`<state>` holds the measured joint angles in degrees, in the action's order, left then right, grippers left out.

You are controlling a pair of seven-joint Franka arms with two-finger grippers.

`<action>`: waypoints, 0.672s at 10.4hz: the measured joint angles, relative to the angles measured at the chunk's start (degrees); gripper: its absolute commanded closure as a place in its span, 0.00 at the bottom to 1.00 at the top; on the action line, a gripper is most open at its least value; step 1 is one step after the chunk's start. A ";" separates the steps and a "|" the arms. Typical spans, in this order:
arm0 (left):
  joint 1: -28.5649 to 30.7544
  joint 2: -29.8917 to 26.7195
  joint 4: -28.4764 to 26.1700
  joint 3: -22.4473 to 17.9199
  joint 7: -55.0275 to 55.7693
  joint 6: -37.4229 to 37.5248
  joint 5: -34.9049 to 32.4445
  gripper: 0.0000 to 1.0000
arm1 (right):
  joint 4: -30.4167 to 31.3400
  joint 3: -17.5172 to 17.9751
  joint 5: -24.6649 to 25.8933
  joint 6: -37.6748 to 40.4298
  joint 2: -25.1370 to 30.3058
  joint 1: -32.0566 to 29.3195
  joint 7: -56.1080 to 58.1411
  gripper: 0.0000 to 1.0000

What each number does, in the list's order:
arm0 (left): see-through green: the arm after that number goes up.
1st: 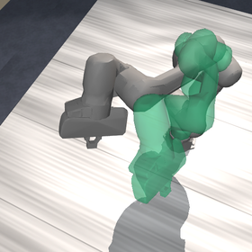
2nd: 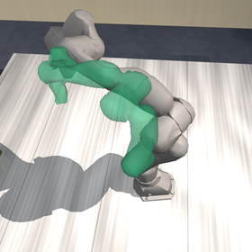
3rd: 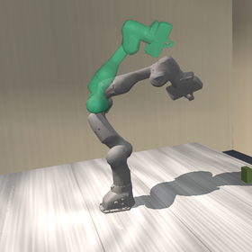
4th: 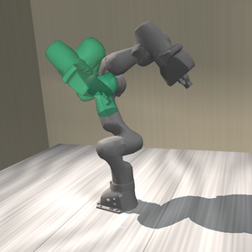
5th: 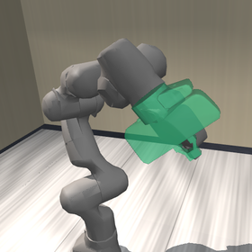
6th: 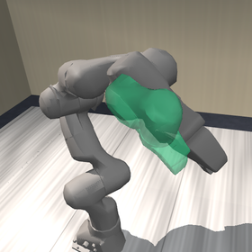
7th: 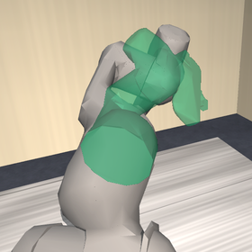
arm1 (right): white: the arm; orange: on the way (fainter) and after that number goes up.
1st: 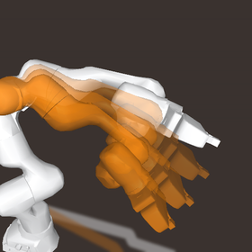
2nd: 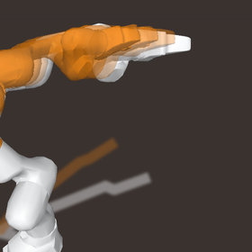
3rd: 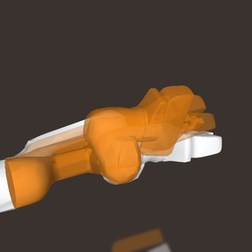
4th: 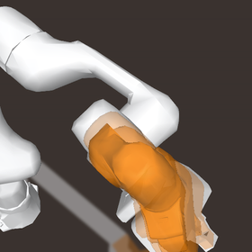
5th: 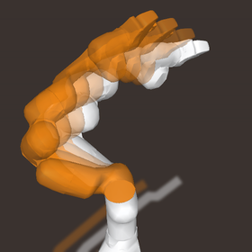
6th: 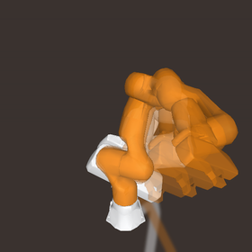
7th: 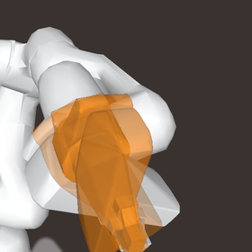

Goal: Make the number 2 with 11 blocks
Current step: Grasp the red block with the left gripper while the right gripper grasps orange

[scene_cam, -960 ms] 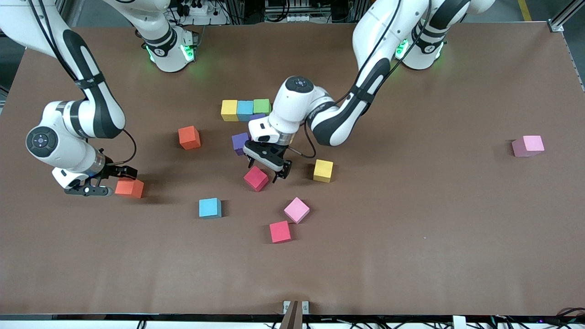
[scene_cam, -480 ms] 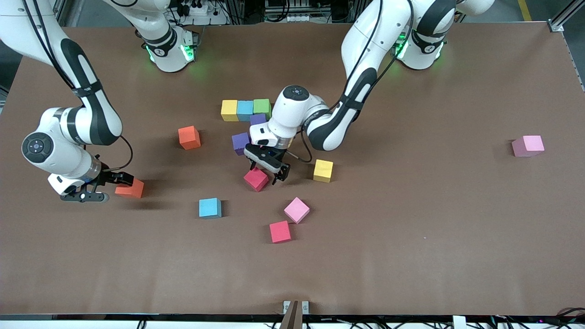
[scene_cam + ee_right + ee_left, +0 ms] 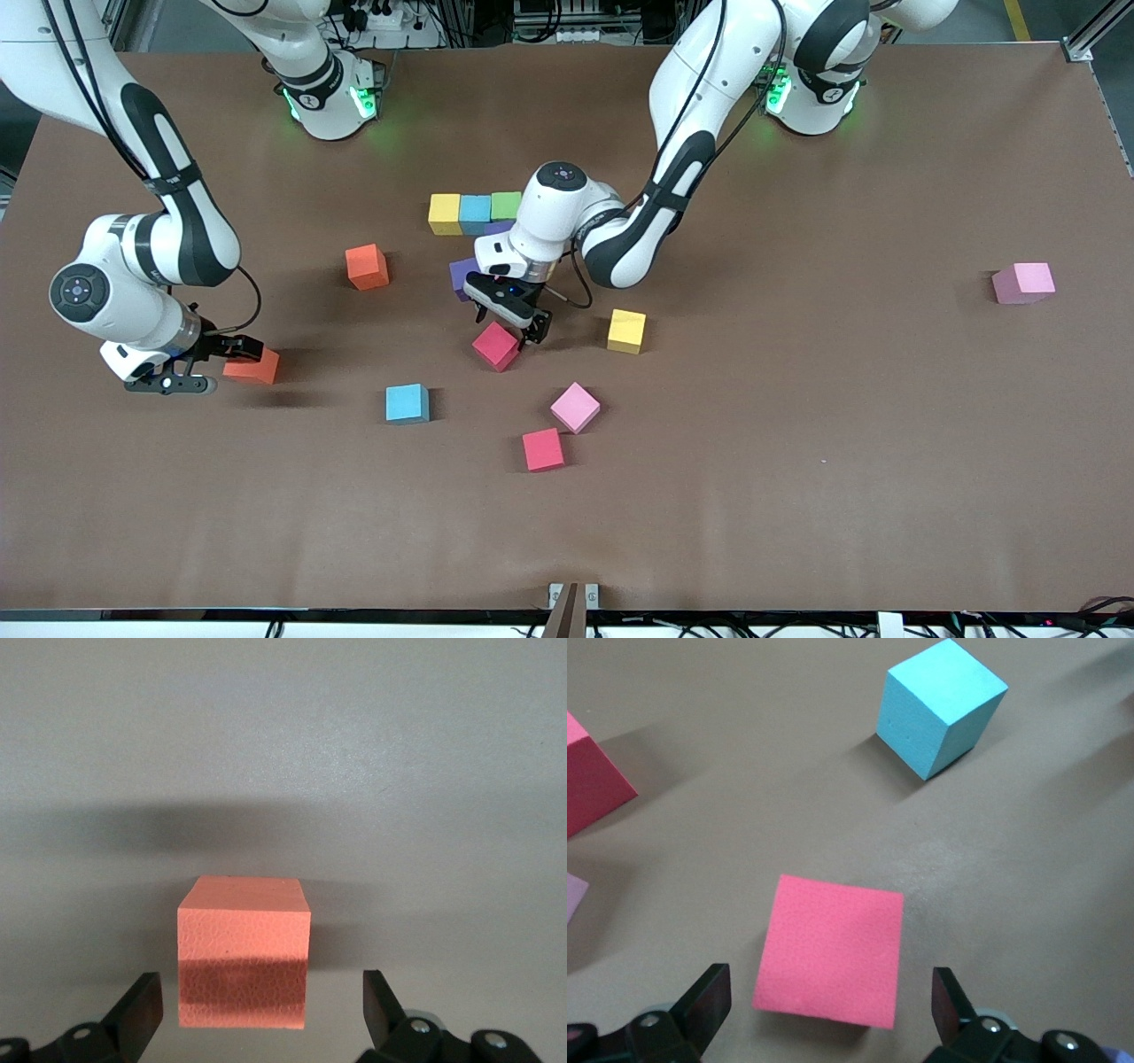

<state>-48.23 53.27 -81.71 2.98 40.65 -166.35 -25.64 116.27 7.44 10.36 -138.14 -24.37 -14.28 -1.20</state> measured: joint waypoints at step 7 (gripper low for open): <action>-1.36 2.97 3.70 -2.49 0.01 0.00 0.00 0.64 | -0.80 0.03 -0.07 -2.45 -2.24 0.04 -0.88 1.00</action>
<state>-49.59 56.23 -78.01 0.50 40.66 -166.35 -25.64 115.47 7.46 10.28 -140.59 -26.61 -14.24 -2.08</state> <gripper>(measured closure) 0.220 0.291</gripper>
